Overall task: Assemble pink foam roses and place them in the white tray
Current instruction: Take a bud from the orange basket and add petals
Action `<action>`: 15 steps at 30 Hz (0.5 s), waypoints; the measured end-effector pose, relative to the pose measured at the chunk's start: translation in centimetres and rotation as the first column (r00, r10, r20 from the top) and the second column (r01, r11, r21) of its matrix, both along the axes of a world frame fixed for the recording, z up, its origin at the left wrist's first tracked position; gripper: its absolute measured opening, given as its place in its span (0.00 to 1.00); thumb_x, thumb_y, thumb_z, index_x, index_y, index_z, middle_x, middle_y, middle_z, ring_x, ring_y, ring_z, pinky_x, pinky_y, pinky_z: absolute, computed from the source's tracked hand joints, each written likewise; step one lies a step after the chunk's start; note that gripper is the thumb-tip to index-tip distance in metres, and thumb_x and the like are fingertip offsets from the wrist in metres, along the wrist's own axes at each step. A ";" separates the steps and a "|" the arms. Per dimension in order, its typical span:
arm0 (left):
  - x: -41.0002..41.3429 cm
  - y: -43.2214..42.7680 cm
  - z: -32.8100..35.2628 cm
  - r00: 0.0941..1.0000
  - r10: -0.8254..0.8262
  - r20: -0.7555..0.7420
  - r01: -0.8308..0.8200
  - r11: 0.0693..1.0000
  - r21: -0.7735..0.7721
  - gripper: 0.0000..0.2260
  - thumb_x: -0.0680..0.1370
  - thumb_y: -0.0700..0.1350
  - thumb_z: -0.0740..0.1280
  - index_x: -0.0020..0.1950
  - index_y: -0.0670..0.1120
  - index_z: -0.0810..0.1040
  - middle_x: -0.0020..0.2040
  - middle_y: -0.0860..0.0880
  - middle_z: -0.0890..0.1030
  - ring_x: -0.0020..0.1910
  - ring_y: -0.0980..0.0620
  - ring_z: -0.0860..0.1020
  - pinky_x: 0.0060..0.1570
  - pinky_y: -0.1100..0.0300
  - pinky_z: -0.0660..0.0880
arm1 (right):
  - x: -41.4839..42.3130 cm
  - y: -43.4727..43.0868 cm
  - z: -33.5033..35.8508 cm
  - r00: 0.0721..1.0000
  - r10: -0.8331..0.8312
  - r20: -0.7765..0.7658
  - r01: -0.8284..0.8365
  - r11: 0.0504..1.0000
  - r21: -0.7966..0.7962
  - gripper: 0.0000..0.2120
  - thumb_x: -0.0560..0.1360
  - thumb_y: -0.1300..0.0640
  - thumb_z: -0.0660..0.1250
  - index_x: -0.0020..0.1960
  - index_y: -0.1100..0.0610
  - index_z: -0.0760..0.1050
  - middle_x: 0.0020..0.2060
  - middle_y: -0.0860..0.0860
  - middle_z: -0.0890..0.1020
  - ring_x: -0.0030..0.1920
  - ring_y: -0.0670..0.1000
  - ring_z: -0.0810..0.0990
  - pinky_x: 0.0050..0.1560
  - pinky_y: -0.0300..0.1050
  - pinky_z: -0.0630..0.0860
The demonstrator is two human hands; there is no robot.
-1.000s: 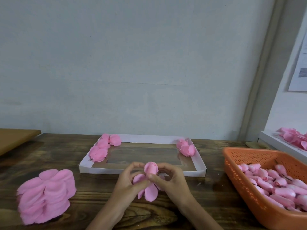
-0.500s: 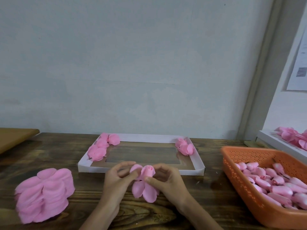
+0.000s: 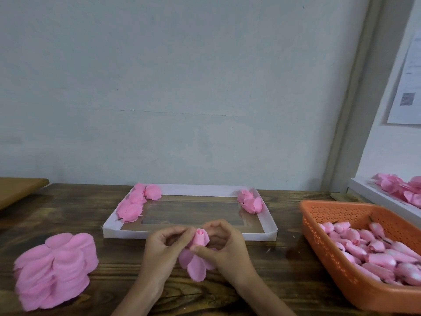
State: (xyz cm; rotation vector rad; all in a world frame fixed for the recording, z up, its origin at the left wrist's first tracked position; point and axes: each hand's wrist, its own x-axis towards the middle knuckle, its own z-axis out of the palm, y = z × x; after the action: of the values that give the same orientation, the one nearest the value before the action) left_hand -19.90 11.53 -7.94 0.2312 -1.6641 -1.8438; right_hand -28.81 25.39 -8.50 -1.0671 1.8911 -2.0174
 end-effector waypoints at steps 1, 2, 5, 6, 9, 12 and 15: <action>0.1 0.1 0.1 1.000 -0.028 -0.007 0.028 0.999 -0.020 0.07 0.71 0.45 0.75 0.45 0.45 0.90 0.45 0.45 0.89 0.45 0.51 0.87 0.40 0.65 0.81 | -0.1 0.1 0.1 1.000 0.012 0.004 -0.012 1.000 -0.016 0.22 0.66 0.61 0.84 0.57 0.56 0.80 0.48 0.53 0.89 0.51 0.54 0.88 0.51 0.48 0.84; 0.2 0.2 0.2 0.999 -0.051 -0.010 0.051 0.998 -0.038 0.08 0.71 0.46 0.75 0.46 0.45 0.90 0.46 0.44 0.89 0.47 0.51 0.87 0.42 0.64 0.81 | -0.2 0.2 0.2 1.000 0.026 0.000 -0.026 0.999 -0.024 0.23 0.66 0.59 0.84 0.58 0.55 0.81 0.49 0.53 0.89 0.51 0.54 0.88 0.52 0.50 0.85; 0.1 0.0 0.1 0.999 -0.048 -0.009 0.048 0.998 -0.043 0.09 0.74 0.46 0.74 0.50 0.45 0.90 0.49 0.46 0.89 0.49 0.51 0.87 0.43 0.66 0.80 | -0.5 0.6 0.4 0.999 0.046 -0.027 -0.046 0.999 -0.020 0.18 0.68 0.54 0.82 0.55 0.56 0.85 0.50 0.53 0.89 0.52 0.55 0.88 0.53 0.51 0.84; 0.0 -0.1 0.0 0.999 -0.036 -0.002 0.036 0.999 -0.036 0.08 0.75 0.44 0.74 0.52 0.45 0.89 0.50 0.47 0.89 0.51 0.53 0.86 0.45 0.67 0.80 | -0.7 0.7 0.4 0.999 0.037 -0.016 -0.038 0.999 -0.030 0.15 0.69 0.55 0.82 0.54 0.56 0.85 0.50 0.54 0.89 0.52 0.55 0.88 0.52 0.49 0.84; -0.5 -0.7 -0.8 0.997 -0.032 0.066 0.037 0.997 -0.067 0.11 0.76 0.38 0.74 0.58 0.45 0.86 0.53 0.49 0.88 0.55 0.54 0.86 0.50 0.66 0.80 | -1.1 0.9 0.6 0.998 0.029 0.053 -0.024 0.996 -0.091 0.10 0.72 0.64 0.80 0.51 0.55 0.86 0.49 0.56 0.89 0.51 0.56 0.88 0.50 0.44 0.83; -0.8 -1.4 -1.4 0.983 -0.070 0.172 0.075 0.997 -0.020 0.16 0.71 0.43 0.80 0.58 0.45 0.86 0.52 0.48 0.89 0.55 0.50 0.86 0.52 0.61 0.81 | -1.3 1.2 0.8 0.994 0.065 0.084 -0.056 0.992 -0.111 0.09 0.73 0.64 0.79 0.51 0.54 0.86 0.50 0.57 0.88 0.52 0.56 0.88 0.51 0.43 0.82; -0.9 -2.2 -1.8 0.966 -0.093 0.242 0.093 0.996 0.012 0.26 0.62 0.52 0.86 0.58 0.48 0.86 0.52 0.48 0.89 0.54 0.51 0.86 0.57 0.52 0.80 | -1.4 1.2 0.9 0.989 0.103 0.104 -0.089 0.988 -0.126 0.10 0.72 0.62 0.80 0.52 0.55 0.85 0.51 0.58 0.88 0.53 0.57 0.87 0.52 0.45 0.83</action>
State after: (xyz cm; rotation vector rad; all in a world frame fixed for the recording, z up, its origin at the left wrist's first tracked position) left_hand -20.80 9.35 -9.75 0.3990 -1.8676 -1.9487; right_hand -30.24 26.55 -7.61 -1.0301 1.6500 -2.1127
